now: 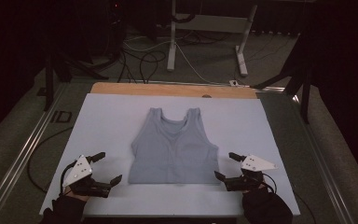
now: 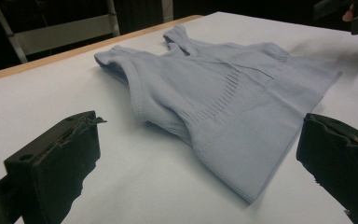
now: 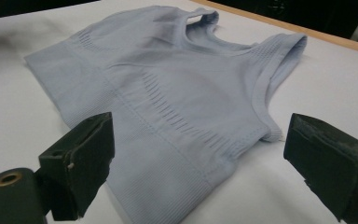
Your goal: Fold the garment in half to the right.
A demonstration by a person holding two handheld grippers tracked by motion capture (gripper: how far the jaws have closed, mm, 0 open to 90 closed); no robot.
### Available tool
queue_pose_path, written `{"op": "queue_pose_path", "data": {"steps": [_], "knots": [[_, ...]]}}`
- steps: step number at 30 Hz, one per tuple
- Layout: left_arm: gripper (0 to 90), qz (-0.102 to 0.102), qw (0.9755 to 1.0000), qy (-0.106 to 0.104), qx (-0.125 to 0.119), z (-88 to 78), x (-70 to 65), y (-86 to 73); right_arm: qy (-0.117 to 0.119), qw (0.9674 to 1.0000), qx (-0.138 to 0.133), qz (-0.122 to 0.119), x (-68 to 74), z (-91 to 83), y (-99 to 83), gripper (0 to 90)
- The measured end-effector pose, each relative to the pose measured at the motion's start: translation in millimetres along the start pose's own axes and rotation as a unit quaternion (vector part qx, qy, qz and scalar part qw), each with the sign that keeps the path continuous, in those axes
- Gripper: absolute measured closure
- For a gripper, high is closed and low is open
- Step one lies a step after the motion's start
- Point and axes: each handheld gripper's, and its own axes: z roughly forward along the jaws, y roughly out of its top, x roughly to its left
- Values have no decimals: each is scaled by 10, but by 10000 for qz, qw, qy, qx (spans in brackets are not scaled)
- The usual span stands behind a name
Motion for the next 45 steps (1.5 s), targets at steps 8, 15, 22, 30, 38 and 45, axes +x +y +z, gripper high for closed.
{"op": "queue_pose_path", "data": {"steps": [8, 15, 22, 30, 38, 45], "knots": [[2, -20, 10000, 25, -13, -8, 3, 2, -23, 10000, 7, 33, -5, 5, 2, 86], [1, -24, 10000, -20, 75, 11, -12, 5, 14, 10000, 34, 65, 4, 13, 10, 87], [1, -12, 9998, -64, 166, 26, -33, 26, 141, 9997, 175, -1, 45, 65, 15, 87], [1, -56, 9997, -135, 192, 46, -67, 103, 124, 9998, 132, 89, 77, 36, 123, 86], [1, -134, 9995, -249, 161, 53, -63, 256, 207, 9997, 143, -5, 82, 9, 354, 80], [1, 56, 9992, -252, 296, 64, -65, 400, 238, 9996, -5, -123, 21, 4, 600, 81]]}}
